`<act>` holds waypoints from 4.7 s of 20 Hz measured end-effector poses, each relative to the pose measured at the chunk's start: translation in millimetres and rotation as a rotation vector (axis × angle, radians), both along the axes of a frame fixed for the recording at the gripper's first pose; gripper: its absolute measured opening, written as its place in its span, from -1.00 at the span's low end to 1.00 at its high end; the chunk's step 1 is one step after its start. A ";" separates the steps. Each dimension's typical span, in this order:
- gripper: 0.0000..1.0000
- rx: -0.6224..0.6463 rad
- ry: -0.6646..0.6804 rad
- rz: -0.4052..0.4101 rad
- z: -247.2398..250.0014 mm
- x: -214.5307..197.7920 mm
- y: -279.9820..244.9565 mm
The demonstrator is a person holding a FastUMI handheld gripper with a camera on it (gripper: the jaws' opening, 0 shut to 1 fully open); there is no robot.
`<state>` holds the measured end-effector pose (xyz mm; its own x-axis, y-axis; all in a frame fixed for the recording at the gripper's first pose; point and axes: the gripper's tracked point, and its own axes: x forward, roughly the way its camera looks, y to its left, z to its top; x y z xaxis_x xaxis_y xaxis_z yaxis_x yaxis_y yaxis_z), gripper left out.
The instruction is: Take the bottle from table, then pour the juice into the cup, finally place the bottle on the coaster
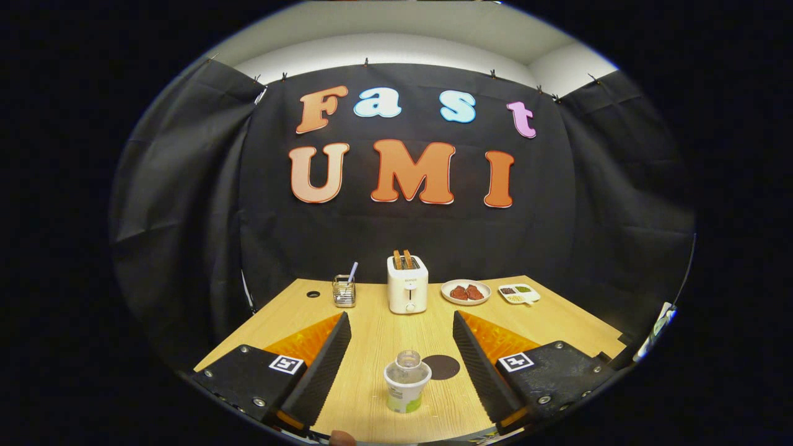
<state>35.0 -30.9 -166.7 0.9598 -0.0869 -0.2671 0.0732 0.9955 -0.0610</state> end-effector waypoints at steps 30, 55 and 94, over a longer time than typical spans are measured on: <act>0.97 -0.015 0.245 -0.033 -190.9 21.7 -16.2; 0.05 0.538 0.112 -0.161 -119.4 27.5 -30.6; 0.06 1.508 -0.026 -0.315 -89.0 66.2 -61.1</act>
<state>101.2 -92.1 -255.7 0.9606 0.0458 -0.2742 0.2705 0.0730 0.9600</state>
